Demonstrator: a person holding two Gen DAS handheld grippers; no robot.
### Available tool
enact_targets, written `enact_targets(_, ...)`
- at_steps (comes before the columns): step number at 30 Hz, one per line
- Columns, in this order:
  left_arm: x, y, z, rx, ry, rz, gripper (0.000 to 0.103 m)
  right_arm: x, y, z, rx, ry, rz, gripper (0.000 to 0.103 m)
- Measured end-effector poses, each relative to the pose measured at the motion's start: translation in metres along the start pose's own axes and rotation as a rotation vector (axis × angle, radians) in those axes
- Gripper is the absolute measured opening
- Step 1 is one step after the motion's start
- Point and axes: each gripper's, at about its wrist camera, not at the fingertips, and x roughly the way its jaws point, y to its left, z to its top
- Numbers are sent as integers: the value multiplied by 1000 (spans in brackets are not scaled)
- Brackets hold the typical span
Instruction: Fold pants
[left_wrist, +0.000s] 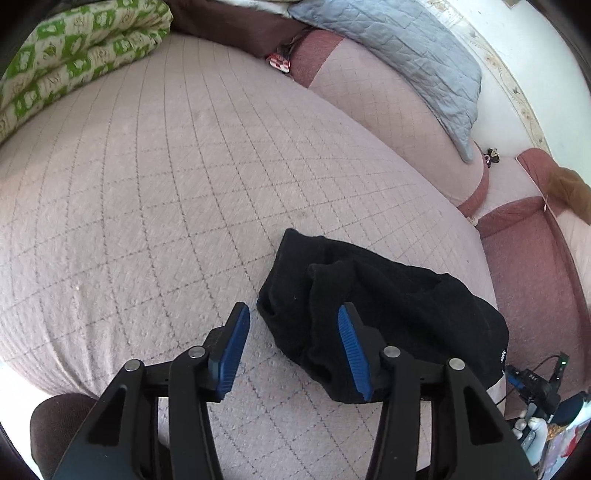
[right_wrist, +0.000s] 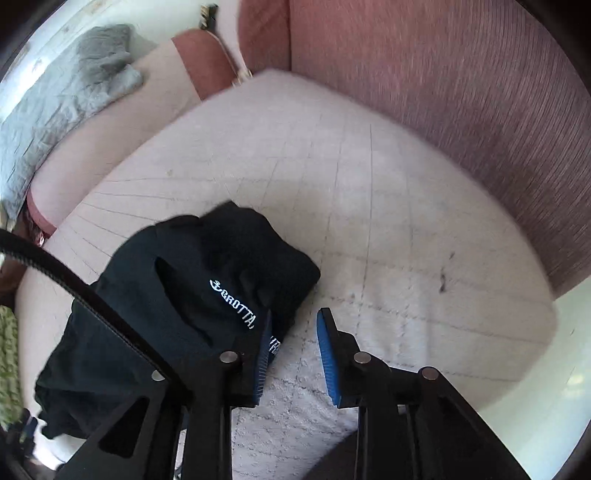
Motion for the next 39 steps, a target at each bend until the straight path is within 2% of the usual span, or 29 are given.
enact_targets(2, 9, -5, 4, 21, 24, 3, 50, -20, 12, -3, -28, -83, -39, 31)
enact_targets(3, 13, -9, 5, 33, 33, 0, 50, -31, 26, -4, -64, -124, -17, 31)
enact_targets(5, 18, -17, 3, 62, 45, -7, 50, -42, 63, -7, -165, -129, 106, 34)
enact_targets(6, 19, -19, 1, 61, 42, -3, 50, -43, 95, -9, -267, -84, 226, 34)
enact_targets(7, 20, -19, -3, 50, 37, 2, 50, -43, 116, -12, -329, -51, 302, 34)
enact_targets(8, 21, -17, -7, 33, 35, -2, 50, -41, 152, -19, -432, 14, 434, 34)
enact_targets(9, 21, -15, -12, 10, 33, -10, 50, -38, 177, -25, -500, 63, 517, 34)
enact_targets(10, 21, -12, -16, -11, 32, -13, 50, -34, 219, -35, -604, 131, 614, 34)
enact_targets(13, 22, -8, -26, -43, 38, -29, 50, -25, 308, -58, -835, 205, 714, 34)
enact_targets(15, 24, -8, -29, -40, 42, -38, 50, -18, 360, -76, -975, 239, 731, 35)
enact_targets(17, 26, -9, -29, -32, 26, -33, 50, -9, 401, -92, -1082, 276, 738, 47)
enact_targets(18, 26, -9, -28, -32, 24, -35, 49, -4, 421, -102, -1142, 276, 724, 48)
enact_targets(19, 28, -10, -28, -34, 21, -39, 44, 3, 436, -110, -1195, 277, 715, 48)
enact_targets(20, 29, -10, -28, -37, 18, -39, 32, 7, 444, -120, -1239, 284, 703, 49)
enact_targets(22, 32, -9, -28, -35, 33, -46, 14, 19, 459, -135, -1319, 277, 655, 49)
enact_targets(23, 33, -8, -29, -38, 34, -47, 14, 23, 464, -145, -1368, 277, 628, 39)
enact_targets(24, 33, -7, -28, -41, 31, -50, 13, 25, 463, -152, -1393, 276, 606, 23)
enact_targets(25, 32, -7, -28, -40, 31, -53, 12, 24, 463, -155, -1403, 275, 586, 9)
enact_targets(30, 18, -8, -19, -29, 7, -67, 12, -6, 454, -137, -1318, 214, 640, 9)
enact_targets(33, 16, -13, -5, -15, -9, -66, 12, -12, 462, -125, -1283, 191, 640, 9)
enact_targets(35, 20, -14, 5, -9, -10, -35, 12, -9, 469, -122, -1257, 195, 639, 9)
enact_targets(39, 28, -7, 12, -29, 25, -26, 13, 11, 486, -116, -1180, 247, 646, 9)
